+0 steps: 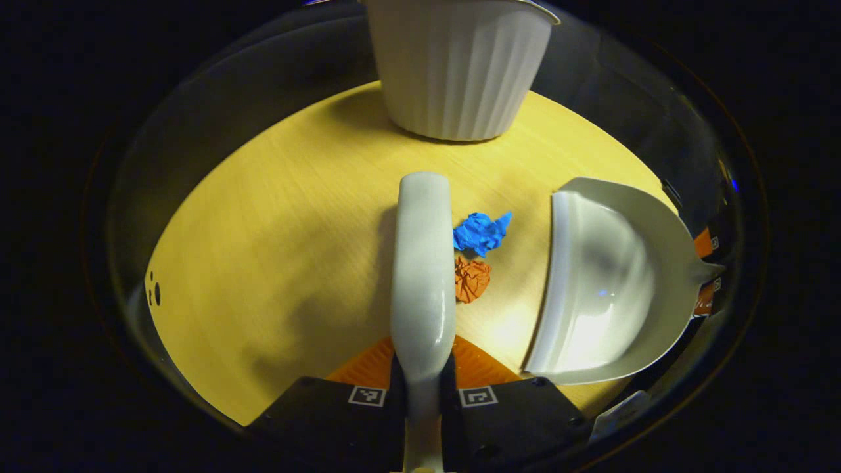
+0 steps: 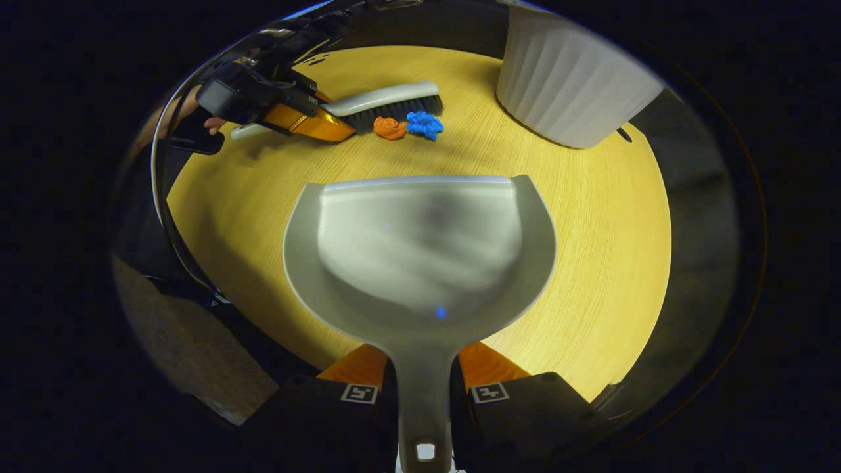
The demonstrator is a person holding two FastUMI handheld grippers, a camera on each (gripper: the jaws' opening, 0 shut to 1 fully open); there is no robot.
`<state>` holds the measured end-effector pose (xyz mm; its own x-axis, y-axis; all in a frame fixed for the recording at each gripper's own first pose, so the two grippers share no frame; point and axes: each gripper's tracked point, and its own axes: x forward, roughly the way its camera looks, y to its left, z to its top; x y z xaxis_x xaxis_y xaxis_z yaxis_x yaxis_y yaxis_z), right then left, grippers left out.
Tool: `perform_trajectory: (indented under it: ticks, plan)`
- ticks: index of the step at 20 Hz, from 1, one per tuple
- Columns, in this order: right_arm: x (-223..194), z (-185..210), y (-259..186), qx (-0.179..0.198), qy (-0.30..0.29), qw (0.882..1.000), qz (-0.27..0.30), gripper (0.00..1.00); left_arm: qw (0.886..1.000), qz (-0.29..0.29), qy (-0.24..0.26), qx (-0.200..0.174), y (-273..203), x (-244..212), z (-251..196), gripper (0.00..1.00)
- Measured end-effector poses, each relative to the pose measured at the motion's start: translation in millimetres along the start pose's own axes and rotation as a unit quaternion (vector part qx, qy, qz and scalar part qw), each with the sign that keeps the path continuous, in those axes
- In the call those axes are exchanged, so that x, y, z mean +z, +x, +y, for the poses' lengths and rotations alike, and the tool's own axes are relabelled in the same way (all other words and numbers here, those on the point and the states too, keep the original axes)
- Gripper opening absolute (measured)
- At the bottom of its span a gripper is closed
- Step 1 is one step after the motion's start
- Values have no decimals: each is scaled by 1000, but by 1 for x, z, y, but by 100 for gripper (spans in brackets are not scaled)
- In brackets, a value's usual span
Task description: Pick up the small broom and dustpan from the desktop, sweep the trash into the dustpan with the broom, and then empty the trash into the garbage bin.
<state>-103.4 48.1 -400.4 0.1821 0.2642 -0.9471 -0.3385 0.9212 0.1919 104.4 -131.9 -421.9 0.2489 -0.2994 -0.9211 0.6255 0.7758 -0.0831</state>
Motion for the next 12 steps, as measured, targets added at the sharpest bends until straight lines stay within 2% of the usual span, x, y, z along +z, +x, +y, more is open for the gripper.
perform_trajectory:
  ticks: [1,3,5,6,8,9,10,11,12]
  plan:
    - [0,-2,1,-2,-6,1000,-2,36,1000,1,1,-18,-3,0,-11,26]
    - [2,-7,8,-1,-12,1000,-9,36,998,7,-4,-69,-10,-3,-43,26]
    - [-2,-11,13,0,-13,1000,-16,37,991,12,-15,-133,-23,-3,-78,24]
    - [-3,-9,15,0,-14,1000,-24,36,987,13,-24,-159,-31,-2,-93,26]
    - [-6,-10,19,0,-15,999,-42,31,980,14,-43,-193,-44,-1,-107,26]
    - [-10,-10,21,0,-10,999,-50,36,980,15,-44,-193,-49,-1,-111,26]
    - [-14,-12,23,0,-4,998,-58,32,983,10,-43,-180,-51,-2,-107,26]
    - [-16,-15,24,-3,9,998,-66,36,985,-1,-46,-165,-55,1,-105,26]
    - [-17,-15,25,-5,23,997,-72,32,987,-17,-54,-149,-61,4,-101,26]
